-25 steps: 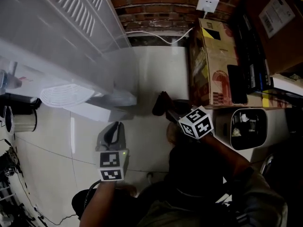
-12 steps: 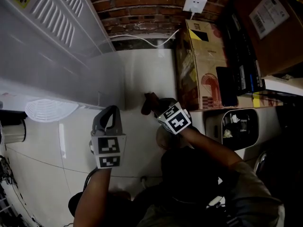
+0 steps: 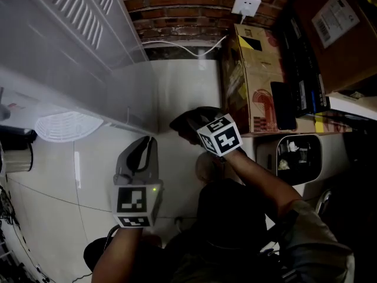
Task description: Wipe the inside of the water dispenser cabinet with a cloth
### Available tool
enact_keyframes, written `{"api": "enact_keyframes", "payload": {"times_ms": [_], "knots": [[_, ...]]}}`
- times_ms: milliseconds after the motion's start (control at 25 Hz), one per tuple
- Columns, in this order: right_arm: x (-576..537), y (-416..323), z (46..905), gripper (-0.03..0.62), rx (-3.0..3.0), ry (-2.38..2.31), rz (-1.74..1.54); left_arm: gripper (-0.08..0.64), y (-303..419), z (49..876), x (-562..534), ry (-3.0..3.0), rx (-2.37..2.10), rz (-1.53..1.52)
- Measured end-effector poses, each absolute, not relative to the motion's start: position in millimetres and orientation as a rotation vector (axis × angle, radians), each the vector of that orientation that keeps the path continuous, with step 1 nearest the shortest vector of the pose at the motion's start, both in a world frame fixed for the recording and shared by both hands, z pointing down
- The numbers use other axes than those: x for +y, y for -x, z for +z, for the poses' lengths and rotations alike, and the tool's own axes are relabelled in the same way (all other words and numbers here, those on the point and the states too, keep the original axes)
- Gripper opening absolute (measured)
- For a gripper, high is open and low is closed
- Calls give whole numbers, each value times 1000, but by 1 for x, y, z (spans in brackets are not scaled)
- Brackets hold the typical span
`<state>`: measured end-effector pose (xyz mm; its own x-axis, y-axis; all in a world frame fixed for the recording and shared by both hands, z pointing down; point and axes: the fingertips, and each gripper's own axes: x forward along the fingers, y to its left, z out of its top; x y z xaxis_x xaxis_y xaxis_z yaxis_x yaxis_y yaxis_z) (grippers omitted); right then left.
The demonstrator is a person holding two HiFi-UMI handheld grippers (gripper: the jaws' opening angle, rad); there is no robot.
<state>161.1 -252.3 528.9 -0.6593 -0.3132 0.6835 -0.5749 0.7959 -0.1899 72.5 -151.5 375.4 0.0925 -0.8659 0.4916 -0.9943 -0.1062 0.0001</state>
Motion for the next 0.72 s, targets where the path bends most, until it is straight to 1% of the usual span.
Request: {"api": "enact_keyframes", "payload": {"times_ms": [80,120,160,280,400,520,720], "knots": [[-259,-161,465,96,-2435,-739,494,0,-68,351,-145,-2033,-1889,484],[-259,-162,432,47,-2490,-773,474,0,-67,338,-141,-2021,-1909,455],[-256,-163,399,19,-2546,-796,450,0,-68,326,-136,-2006,-1924,423],[-235,-165,312,14,-2713,-815,363,0,-68,295,-120,-1985,-1972,358],[-210,-166,259,12,-2824,-829,201,0,-68,274,-110,-2001,-2030,317],[-189,-168,250,11,-2845,-832,84,0,-68,267,-100,-2004,-2074,318],[-187,-172,255,10,-2846,-864,129,0,-60,266,-92,-1985,-2124,344]]}}
